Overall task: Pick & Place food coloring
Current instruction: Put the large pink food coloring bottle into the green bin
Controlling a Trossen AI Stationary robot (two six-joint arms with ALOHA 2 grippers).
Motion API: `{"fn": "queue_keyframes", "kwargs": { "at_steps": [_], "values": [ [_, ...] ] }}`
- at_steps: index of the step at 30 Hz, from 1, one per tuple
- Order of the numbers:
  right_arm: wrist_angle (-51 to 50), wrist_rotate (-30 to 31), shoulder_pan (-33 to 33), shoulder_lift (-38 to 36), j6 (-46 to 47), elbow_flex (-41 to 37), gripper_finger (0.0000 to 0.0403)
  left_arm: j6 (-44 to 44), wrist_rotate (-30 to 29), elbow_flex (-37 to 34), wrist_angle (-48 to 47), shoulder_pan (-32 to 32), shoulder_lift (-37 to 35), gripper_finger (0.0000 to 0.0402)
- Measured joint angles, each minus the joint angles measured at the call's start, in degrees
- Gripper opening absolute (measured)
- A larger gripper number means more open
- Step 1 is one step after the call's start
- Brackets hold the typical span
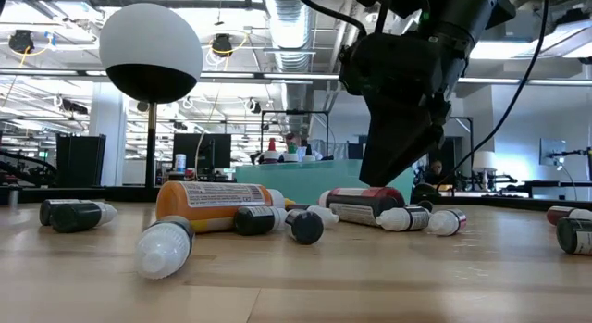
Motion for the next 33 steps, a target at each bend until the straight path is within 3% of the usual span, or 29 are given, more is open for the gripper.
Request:
{"fn": "queue_keyframes", "kwargs": {
  "at_steps": [24, 33],
  "values": [
    [1.95, -3.98, 2.05, 3.79, -3.26, 0.2, 0.0141, -0.38, -0.01, 0.0, 0.07, 0.02, 0.0, 0.0216],
    [-10.24, -5.81, 5.13, 3.69, -6.57, 2.86, 0.0138, -0.38, -0.07, 0.0, 0.04, 0.02, 0.0, 0.0216]
  ]
}}
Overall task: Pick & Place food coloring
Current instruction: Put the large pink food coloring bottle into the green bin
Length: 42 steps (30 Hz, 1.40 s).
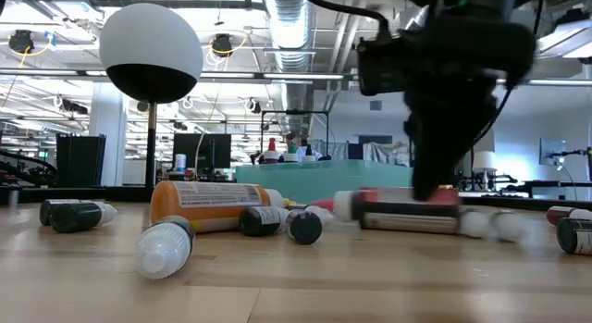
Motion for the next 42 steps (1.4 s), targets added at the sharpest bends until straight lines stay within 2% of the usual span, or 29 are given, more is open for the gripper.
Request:
{"fn": "queue_keyframes", "kwargs": {
  "at_steps": [12, 20, 28, 33, 42],
  "values": [
    [-20.4, -0.5, 1.79, 0.72, -9.43, 7.14, 0.0141, -0.09, 0.0, 0.0, -0.02, 0.02, 0.0, 0.0216],
    [-21.02, -1.24, 0.12, 0.59, -13.3, 7.85, 0.015, -0.07, -0.07, 0.0, -0.08, 0.02, 0.0, 0.0216],
    [-29.51, -4.52, 0.21, 0.48, -17.71, 7.92, 0.0158, -0.17, -0.18, 0.0, -1.63, 0.04, 0.0, 0.0216],
    [-30.34, -4.5, 0.27, 0.39, -17.89, 8.02, 0.0161, -0.09, -0.2, 0.0, -1.62, 0.02, 0.0, 0.0216],
    [-31.28, -3.74, 0.18, 0.28, -19.41, 13.47, 0.0161, -0.07, -0.24, 0.0, -1.62, 0.02, 0.0, 0.0216]
  ]
}}
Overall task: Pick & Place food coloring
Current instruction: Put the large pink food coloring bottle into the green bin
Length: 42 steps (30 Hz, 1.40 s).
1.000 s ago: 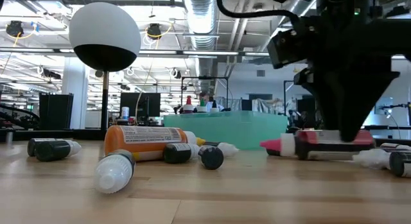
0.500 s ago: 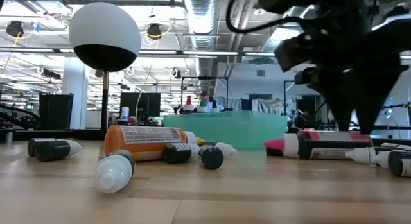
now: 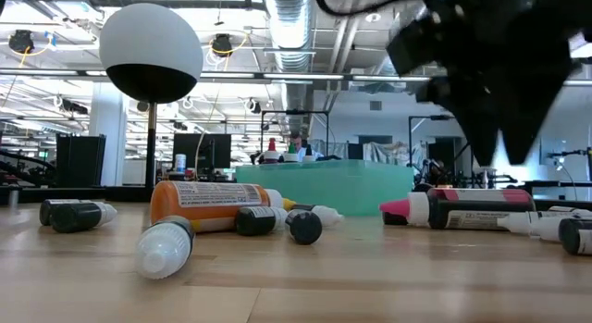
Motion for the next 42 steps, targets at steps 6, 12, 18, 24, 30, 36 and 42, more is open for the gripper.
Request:
{"fn": "queue_keyframes", "kwargs": {
  "at_steps": [6, 12, 18, 24, 30, 36, 42],
  "values": [
    [7.36, 2.33, -0.56, -0.02, -4.48, 1.24, 0.0162, 0.02, 0.0, 0.0, 0.0, 0.01, 0.0, 0.0216],
    [9.99, 2.45, -2.4, -0.02, -5.44, 1.24, 0.0157, 0.04, 0.0, 0.0, 0.0, 0.0, 0.0, 0.0216],
    [12.79, 2.28, -3.06, 0.72, -8.58, 1.21, 0.0151, 0.04, 0.0, 0.0, 0.02, 0.02, 0.0, 0.0216],
    [15.19, 2.13, -3.19, 3.04, -9.89, 1.45, 0.0143, 0.06, -0.15, 0.0, 0.02, 0.02, 0.0, 0.0216],
    [13.83, 2.3, -3.5, 7.34, -10.21, 1.24, 0.0136, 0.28, -0.61, -0.02, 0.06, 0.02, 0.0, 0.0216],
    [11.65, 2.28, -3.69, 8.33, -10.06, 1.22, 0.0133, 0.28, -0.95, -0.02, 0.02, 0.02, 0.0, 0.0216],
    [10.5, 2.28, -3.69, 8.13, -10.06, 1.22, 0.0133, 0.3, -0.95, -0.02, 0.04, 0.02, 0.0, 0.0216]
  ]
}}
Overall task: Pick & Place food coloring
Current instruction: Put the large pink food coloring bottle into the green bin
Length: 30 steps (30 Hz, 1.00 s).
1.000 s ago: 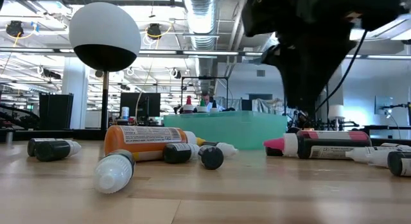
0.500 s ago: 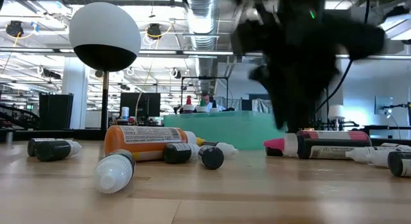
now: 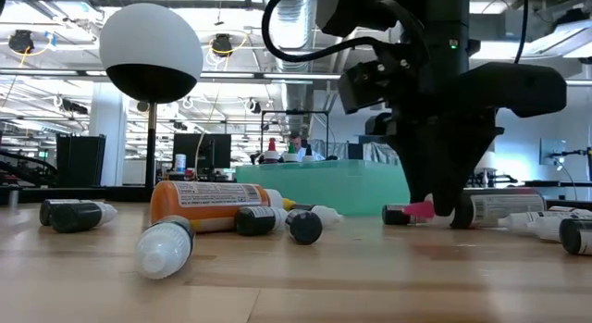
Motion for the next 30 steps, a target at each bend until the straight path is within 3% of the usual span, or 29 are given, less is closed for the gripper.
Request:
{"fn": "queue_keyframes", "kwargs": {
  "at_steps": [21, 30],
  "values": [
    [-5.13, -4.14, 0.02, -0.09, 0.6, 0.0, 0.0143, -0.08, 0.01, 0.0, -0.02, 0.0, 0.0, 0.0216],
    [-5.11, -4.1, 0.02, -0.09, 0.59, 0.0, 0.0121, -0.11, 0.03, 0.0, -0.01, 0.0, 0.01, 0.0216]
  ]
}}
